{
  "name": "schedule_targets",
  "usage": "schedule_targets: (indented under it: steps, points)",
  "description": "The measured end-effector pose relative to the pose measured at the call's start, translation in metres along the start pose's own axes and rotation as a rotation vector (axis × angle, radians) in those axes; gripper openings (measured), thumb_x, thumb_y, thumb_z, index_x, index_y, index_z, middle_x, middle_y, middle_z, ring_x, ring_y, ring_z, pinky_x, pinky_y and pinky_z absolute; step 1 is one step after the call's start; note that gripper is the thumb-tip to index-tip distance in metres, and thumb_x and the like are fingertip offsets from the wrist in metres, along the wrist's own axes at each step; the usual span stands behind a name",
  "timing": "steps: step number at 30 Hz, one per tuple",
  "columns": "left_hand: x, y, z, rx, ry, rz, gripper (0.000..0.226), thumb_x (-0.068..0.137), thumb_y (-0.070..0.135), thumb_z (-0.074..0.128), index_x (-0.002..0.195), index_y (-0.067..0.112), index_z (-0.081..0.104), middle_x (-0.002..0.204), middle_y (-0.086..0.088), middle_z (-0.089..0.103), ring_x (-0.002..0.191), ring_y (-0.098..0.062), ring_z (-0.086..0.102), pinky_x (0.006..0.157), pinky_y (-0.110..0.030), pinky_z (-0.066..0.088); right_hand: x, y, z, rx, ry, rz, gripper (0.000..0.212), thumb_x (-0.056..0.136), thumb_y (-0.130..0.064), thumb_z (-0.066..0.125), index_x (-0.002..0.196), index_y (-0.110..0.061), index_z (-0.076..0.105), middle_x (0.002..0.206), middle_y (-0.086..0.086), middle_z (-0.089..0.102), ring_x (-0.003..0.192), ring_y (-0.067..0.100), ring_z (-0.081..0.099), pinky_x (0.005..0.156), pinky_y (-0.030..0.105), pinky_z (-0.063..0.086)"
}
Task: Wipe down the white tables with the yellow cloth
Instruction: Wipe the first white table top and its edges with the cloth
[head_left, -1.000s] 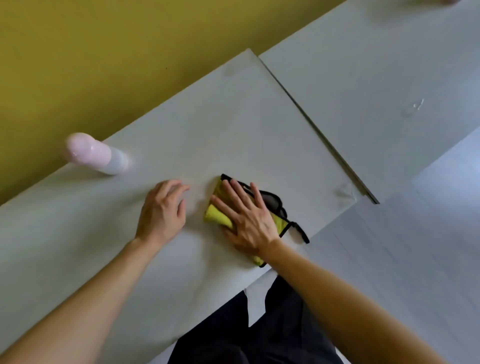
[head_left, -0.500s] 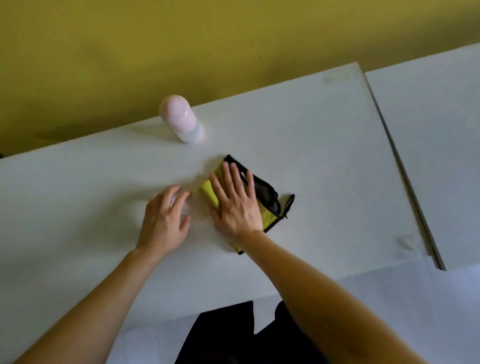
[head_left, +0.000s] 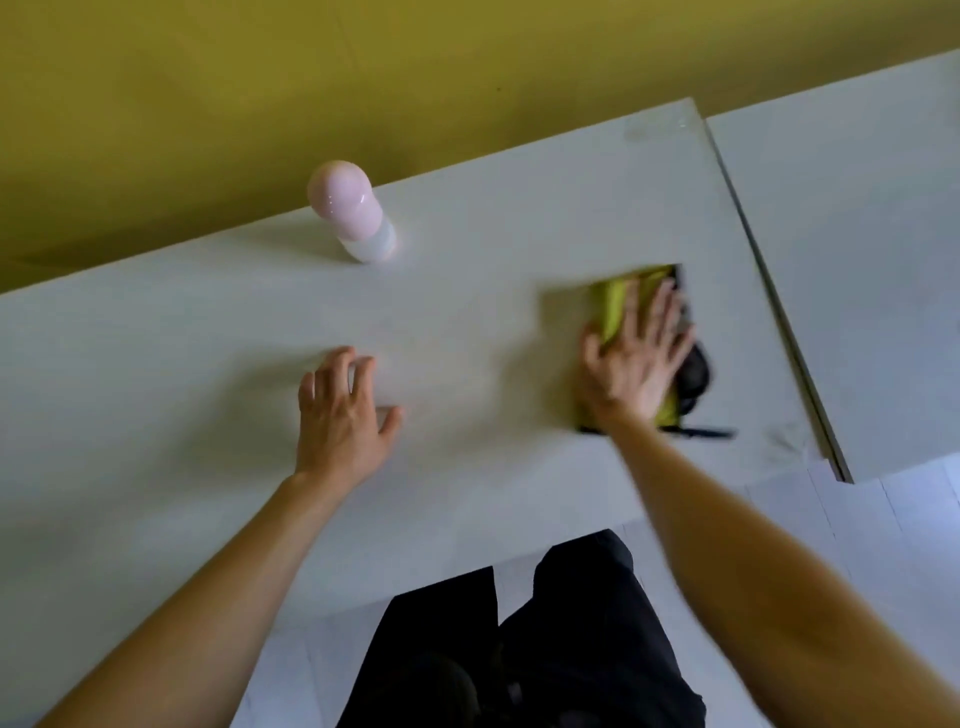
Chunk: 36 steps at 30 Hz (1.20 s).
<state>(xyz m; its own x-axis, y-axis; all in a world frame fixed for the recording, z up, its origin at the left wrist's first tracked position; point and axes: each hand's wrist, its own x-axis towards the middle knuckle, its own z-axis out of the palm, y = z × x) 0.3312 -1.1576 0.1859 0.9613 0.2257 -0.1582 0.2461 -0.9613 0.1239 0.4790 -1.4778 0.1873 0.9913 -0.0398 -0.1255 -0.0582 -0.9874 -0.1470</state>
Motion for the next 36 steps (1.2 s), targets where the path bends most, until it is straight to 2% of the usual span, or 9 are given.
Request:
schedule_targets:
  steps: [2, 5, 6, 8, 10, 14, 19, 29, 36]
  points:
    - [0.004, 0.011, -0.001, -0.006, 0.032, -0.006, 0.063, 0.092, 0.044, 0.066, 0.140, 0.005, 0.055, 0.151, -0.022, 0.047, 0.143, -0.045, 0.047, 0.118, -0.062, 0.039, -0.051, -0.035, 0.009, -0.022, -0.080, -0.255, 0.081, 0.103, -0.059, 0.037, 0.175, -0.031, 0.013, 0.183, 0.009, -0.004, 0.170, 0.029, -0.006, 0.135, 0.061, -0.001]
    - [0.015, 0.038, 0.005, 0.014, 0.069, 0.125, 0.067, 0.100, 0.046, 0.056, 0.155, 0.008, 0.051, 0.164, -0.021, 0.043, 0.157, -0.044, 0.037, 0.126, -0.065, 0.030, -0.055, -0.013, 0.007, 0.018, -0.121, -0.564, 0.074, 0.107, -0.053, 0.040, 0.174, -0.037, 0.015, 0.184, 0.001, 0.000, 0.170, 0.024, -0.005, 0.135, 0.061, 0.005]
    - [0.020, 0.053, 0.010, 0.009, 0.062, 0.199, 0.070, 0.102, 0.048, 0.054, 0.161, 0.012, 0.048, 0.169, -0.020, 0.040, 0.161, -0.042, 0.032, 0.127, -0.067, 0.027, -0.044, 0.009, 0.005, 0.022, -0.104, -0.569, 0.074, 0.106, -0.051, 0.043, 0.174, -0.038, 0.016, 0.184, 0.000, 0.002, 0.170, 0.023, -0.003, 0.134, 0.062, 0.007]
    - [0.031, 0.090, 0.021, -0.004, 0.028, 0.304, 0.073, 0.104, 0.055, 0.052, 0.168, 0.022, 0.040, 0.177, -0.018, 0.029, 0.167, -0.039, 0.021, 0.128, -0.073, 0.019, -0.023, 0.057, -0.002, -0.002, -0.077, -0.438, 0.076, 0.104, -0.054, 0.044, 0.174, -0.040, 0.017, 0.184, -0.002, 0.003, 0.170, 0.023, -0.002, 0.134, 0.063, 0.007]
    - [0.038, 0.125, 0.034, 0.014, 0.016, 0.308, 0.074, 0.106, 0.064, 0.043, 0.172, 0.033, 0.031, 0.182, -0.014, 0.016, 0.169, -0.038, 0.008, 0.125, -0.081, 0.008, -0.009, 0.094, -0.009, -0.001, -0.063, -0.289, 0.080, 0.102, -0.057, 0.043, 0.174, -0.039, 0.015, 0.184, -0.002, 0.001, 0.170, 0.022, -0.004, 0.134, 0.064, 0.007]
    - [0.032, 0.135, 0.052, 0.066, 0.082, 0.263, 0.078, 0.106, 0.074, 0.033, 0.174, 0.042, 0.013, 0.184, -0.010, -0.004, 0.169, -0.040, -0.006, 0.124, -0.082, 0.002, -0.012, 0.114, 0.000, 0.002, -0.014, -0.210, 0.085, 0.099, -0.059, 0.046, 0.174, -0.038, 0.013, 0.184, 0.002, 0.000, 0.170, 0.023, -0.004, 0.135, 0.060, 0.003]
    - [0.035, 0.129, 0.047, 0.047, 0.119, 0.241, 0.077, 0.105, 0.076, 0.034, 0.174, 0.043, 0.018, 0.185, -0.007, 0.000, 0.170, -0.036, -0.003, 0.126, -0.080, 0.005, -0.034, 0.081, 0.009, 0.034, 0.021, -0.143, 0.090, 0.097, -0.059, 0.047, 0.175, -0.034, 0.010, 0.184, 0.007, -0.001, 0.170, 0.027, -0.006, 0.136, 0.058, 0.005]
    - [0.032, 0.121, 0.048, 0.047, 0.123, 0.254, 0.080, 0.104, 0.074, 0.040, 0.174, 0.042, 0.017, 0.185, -0.004, 0.002, 0.171, -0.031, -0.001, 0.129, -0.075, 0.006, -0.078, 0.047, 0.024, 0.030, -0.051, -0.236, 0.091, 0.100, -0.062, 0.042, 0.175, -0.031, 0.001, 0.183, 0.009, -0.012, 0.169, 0.028, -0.014, 0.135, 0.061, 0.001]
    - [0.031, 0.122, 0.055, 0.058, 0.151, 0.281, 0.079, 0.105, 0.069, 0.044, 0.174, 0.037, 0.023, 0.184, -0.009, 0.007, 0.170, -0.034, 0.003, 0.128, -0.076, 0.006, -0.057, 0.110, 0.013, 0.085, -0.028, -0.390, 0.082, 0.102, -0.057, 0.047, 0.175, -0.035, 0.016, 0.184, 0.001, 0.003, 0.170, 0.025, -0.005, 0.133, 0.066, 0.007]
